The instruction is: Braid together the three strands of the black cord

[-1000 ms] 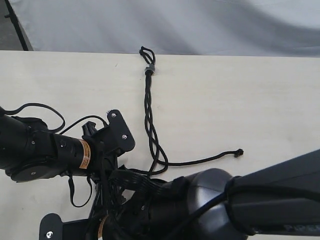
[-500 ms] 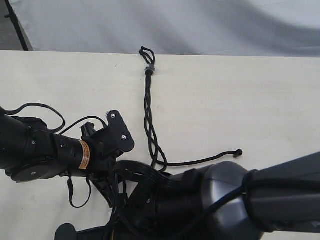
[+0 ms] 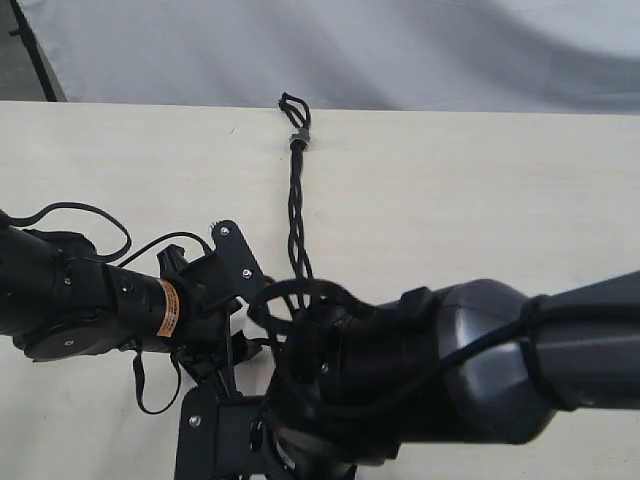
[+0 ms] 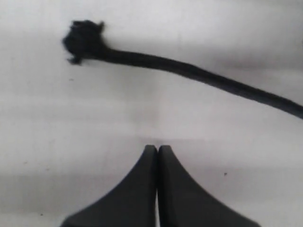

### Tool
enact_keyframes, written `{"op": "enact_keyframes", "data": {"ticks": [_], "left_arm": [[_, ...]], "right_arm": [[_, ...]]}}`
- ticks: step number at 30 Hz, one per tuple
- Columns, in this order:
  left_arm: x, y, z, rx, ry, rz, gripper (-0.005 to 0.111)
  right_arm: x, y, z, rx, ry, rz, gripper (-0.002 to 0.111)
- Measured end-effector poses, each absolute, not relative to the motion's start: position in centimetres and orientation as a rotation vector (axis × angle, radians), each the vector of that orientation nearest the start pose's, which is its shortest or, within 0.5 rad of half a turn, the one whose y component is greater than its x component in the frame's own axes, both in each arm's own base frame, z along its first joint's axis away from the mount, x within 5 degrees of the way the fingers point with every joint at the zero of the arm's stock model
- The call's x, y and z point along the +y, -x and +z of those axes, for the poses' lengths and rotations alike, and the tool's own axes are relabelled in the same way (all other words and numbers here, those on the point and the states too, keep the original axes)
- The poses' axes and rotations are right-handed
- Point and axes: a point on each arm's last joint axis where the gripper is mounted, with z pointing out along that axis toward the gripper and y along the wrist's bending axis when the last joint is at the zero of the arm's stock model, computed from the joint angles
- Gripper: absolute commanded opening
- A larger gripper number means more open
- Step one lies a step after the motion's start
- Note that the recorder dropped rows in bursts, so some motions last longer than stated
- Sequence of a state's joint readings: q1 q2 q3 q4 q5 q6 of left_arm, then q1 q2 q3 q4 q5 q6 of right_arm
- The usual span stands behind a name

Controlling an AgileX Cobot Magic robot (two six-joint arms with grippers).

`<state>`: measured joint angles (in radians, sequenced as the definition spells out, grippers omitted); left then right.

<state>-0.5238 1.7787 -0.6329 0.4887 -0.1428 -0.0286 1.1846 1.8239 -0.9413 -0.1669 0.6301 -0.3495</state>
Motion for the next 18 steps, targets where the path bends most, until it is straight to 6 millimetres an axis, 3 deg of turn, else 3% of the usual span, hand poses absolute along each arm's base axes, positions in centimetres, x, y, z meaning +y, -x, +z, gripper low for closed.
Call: {"op": "enact_keyframes", "data": {"ticks": [5, 12, 18], "left_arm": [[-15.1, -25.0, 11.1, 2.198, -1.201, -0.111, 0.053], [-15.1, -25.0, 11.1, 2.198, -1.201, -0.111, 0.053], [-15.1, -25.0, 11.1, 2.201, -1.196, -0.113, 0.053]], "right_arm": [[29.2, -13.5, 13.7, 1.984, 2.080, 0.029, 0.000], [31.4, -11.7, 13.9, 1.832, 2.050, 0.152, 0.000], [31.6, -11.7, 12.1, 1.850, 2.080, 0.137, 0.000]]}}
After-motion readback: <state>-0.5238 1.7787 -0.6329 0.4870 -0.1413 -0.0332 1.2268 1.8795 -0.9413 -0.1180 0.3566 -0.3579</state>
